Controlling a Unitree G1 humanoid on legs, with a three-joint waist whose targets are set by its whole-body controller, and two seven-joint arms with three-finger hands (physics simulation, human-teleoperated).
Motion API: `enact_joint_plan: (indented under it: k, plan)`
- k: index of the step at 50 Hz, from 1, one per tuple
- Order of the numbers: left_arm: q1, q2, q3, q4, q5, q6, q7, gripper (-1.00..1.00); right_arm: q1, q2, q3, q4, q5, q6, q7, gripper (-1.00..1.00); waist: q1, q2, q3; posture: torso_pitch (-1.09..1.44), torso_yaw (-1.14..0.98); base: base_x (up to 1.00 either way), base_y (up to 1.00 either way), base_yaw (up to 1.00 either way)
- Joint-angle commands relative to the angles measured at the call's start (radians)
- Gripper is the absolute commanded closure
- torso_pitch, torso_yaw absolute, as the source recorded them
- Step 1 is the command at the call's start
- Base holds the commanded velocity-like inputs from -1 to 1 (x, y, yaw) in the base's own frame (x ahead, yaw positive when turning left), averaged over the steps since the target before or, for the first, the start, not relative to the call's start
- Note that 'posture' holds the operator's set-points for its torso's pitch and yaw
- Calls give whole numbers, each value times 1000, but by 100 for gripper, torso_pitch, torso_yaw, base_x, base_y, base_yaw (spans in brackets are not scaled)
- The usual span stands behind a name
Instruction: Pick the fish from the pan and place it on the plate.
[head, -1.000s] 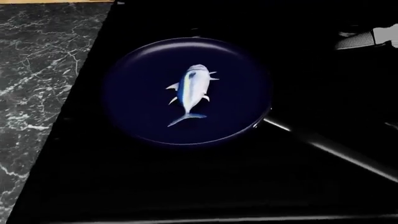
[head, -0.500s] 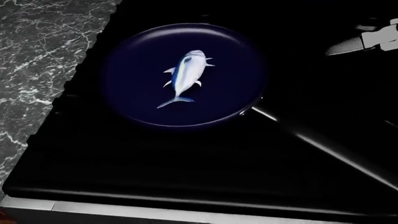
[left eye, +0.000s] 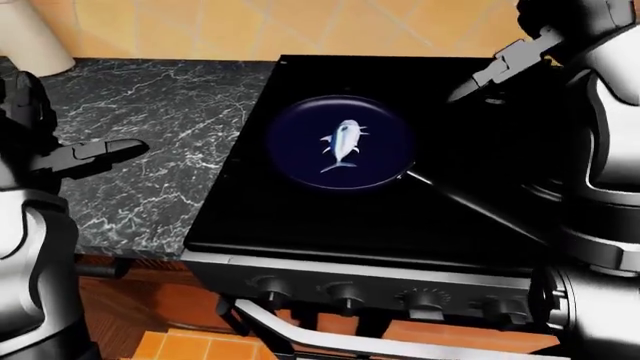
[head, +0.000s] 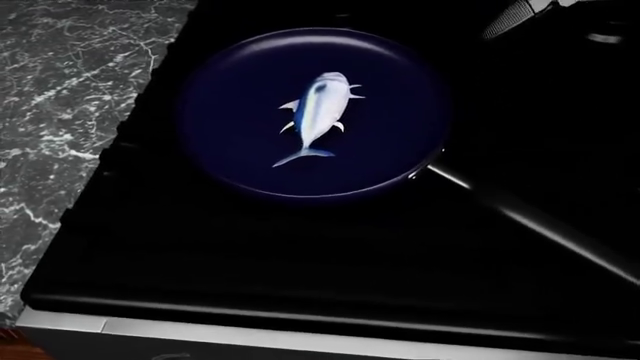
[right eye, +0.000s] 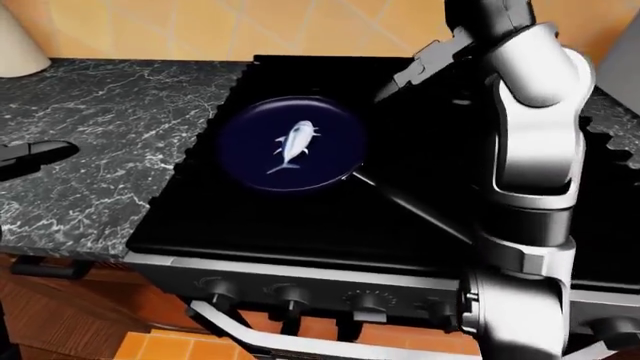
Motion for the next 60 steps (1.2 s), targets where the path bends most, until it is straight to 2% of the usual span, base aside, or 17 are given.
enact_joint_plan:
  k: [1, 7, 18, 27, 30, 31, 39, 47, 50, 54, 60]
  plan:
    - [-24, 20, 13, -35, -8, -17, -4, -100, -51, -9, -9, -9, -17, -32, 38, -100, -1, 4, -25, 0, 0, 0, 0, 0]
    - [-24, 15, 11, -45, -26, -8, 0, -100, -186, 7, 43, 179, -91, -153, 146, -100, -2, 9, -25, 0, 0, 0, 0, 0]
    - [-25, 15, 14, -54, -50, 10, 7, -100, -473, 55, 93, 586, -202, -384, 347, -100, -11, 25, -24, 0, 0, 0, 0, 0]
    - [-20, 16, 18, -56, -61, 12, 10, -100, -679, 84, 136, 943, -317, -601, 440, -100, -21, 38, -19, 0, 0, 0, 0, 0]
    - [-22, 17, 17, -58, -64, 14, 13, -100, -728, 99, 151, 1031, -377, -695, 427, -100, -25, 42, -16, 0, 0, 0, 0, 0]
    - [-21, 15, 16, -57, -63, 13, 13, -100, -750, 111, 145, 1058, -381, -676, 438, -100, -26, 44, -14, 0, 0, 0, 0, 0]
    - [-11, 10, 19, -50, -66, 3, 9, -100, -824, 162, 164, 1164, -483, -741, 478, -100, -32, 53, -9, 0, 0, 0, 0, 0]
    - [-4, 7, 25, -52, -89, 8, 9, -100, -847, 219, 192, 1228, -608, -815, 425, -100, -34, 58, -6, 0, 0, 0, 0, 0]
    - [1, 3, 24, -47, -88, 0, 8, -100, -842, 233, 211, 1238, -663, -898, 423, -100, -34, 61, -6, 0, 0, 0, 0, 0]
    - [1, 6, 24, -48, -90, 2, 10, -100, -852, 259, 196, 1254, -687, -927, 450, -100, -34, 64, -7, 0, 0, 0, 0, 0]
    - [1, 14, 28, -52, -84, -5, 9, -100, -872, 291, 207, 1270, -755, -971, 411, -100, -34, 66, -8, 0, 0, 0, 0, 0]
